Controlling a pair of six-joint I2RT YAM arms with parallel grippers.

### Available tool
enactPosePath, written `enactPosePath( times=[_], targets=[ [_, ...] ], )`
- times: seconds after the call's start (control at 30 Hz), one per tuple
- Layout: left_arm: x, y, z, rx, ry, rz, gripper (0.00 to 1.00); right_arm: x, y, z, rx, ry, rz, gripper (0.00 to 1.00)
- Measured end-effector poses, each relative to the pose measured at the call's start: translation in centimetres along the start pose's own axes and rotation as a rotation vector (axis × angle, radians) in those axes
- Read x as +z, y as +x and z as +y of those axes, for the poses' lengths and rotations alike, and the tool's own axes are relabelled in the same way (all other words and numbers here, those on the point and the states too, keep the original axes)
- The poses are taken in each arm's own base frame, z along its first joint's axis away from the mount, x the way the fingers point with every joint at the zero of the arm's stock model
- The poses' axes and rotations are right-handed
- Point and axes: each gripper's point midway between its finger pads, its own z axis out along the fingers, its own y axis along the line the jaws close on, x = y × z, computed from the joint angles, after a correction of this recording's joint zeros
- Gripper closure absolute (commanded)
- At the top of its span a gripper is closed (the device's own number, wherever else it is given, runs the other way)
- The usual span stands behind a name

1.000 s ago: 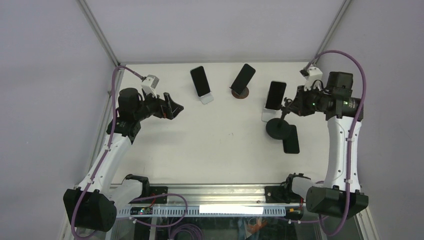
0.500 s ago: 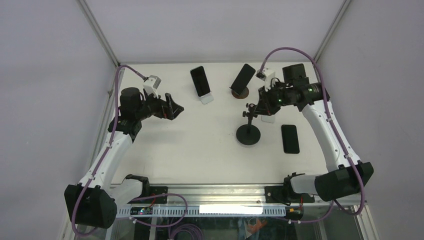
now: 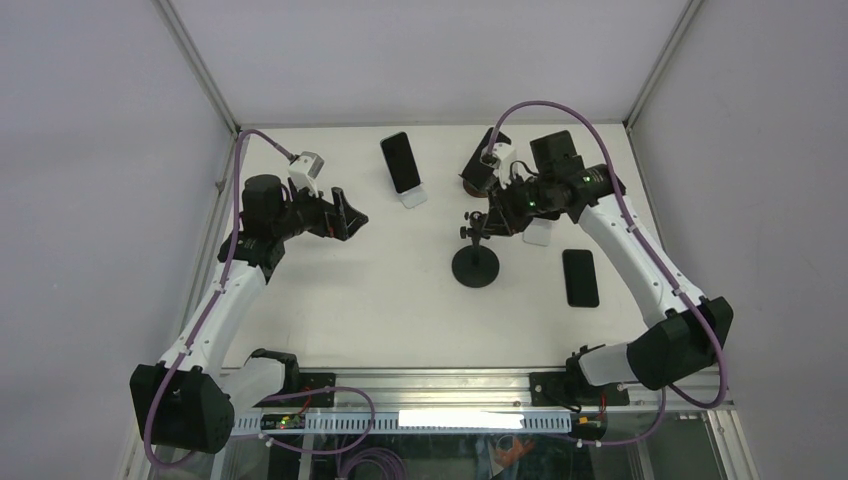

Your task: Place the phone on the phone stand

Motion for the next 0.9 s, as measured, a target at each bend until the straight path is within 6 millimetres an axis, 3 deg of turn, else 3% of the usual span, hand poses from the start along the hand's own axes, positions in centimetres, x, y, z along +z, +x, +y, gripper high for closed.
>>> enactPosePath(
  times=[0.17,0.3,0.5,0.63,0.73,0.9],
  targets=[
    [0.1,0.1,0.0,-0.002,0.0,0.005,0.01,-0.3,0.7,1.4,-0.044,-0.069,-0.008,0.44],
    [0.2,0.2,0.1,-0.004,0.001,0.008,0.01,-1.5,1.7,2.8,-0.094,-0.127,-0.018,0.32],
    [0.3,0.4,-0.2,-0.008,0.018,0.016,0.01,-5.5,2.2,2.3,-0.101,-0.117,-0.138,0.31],
    [0.4,0.5,-0.3,-0.012,0.032,0.023,0.01,-7.5,3.6,1.5,-0.071,-0.061,-0.207,0.31],
    [0.4,0.6,-0.5,-0.016,0.045,0.027,0.01,-7.7,5.1,0.0,-0.011,-0.001,-0.225,0.31],
    [0.4,0.6,-1.0,-0.021,0.067,0.029,0.01,-5.8,7.8,-2.5,0.081,0.035,-0.192,0.3]
  ],
)
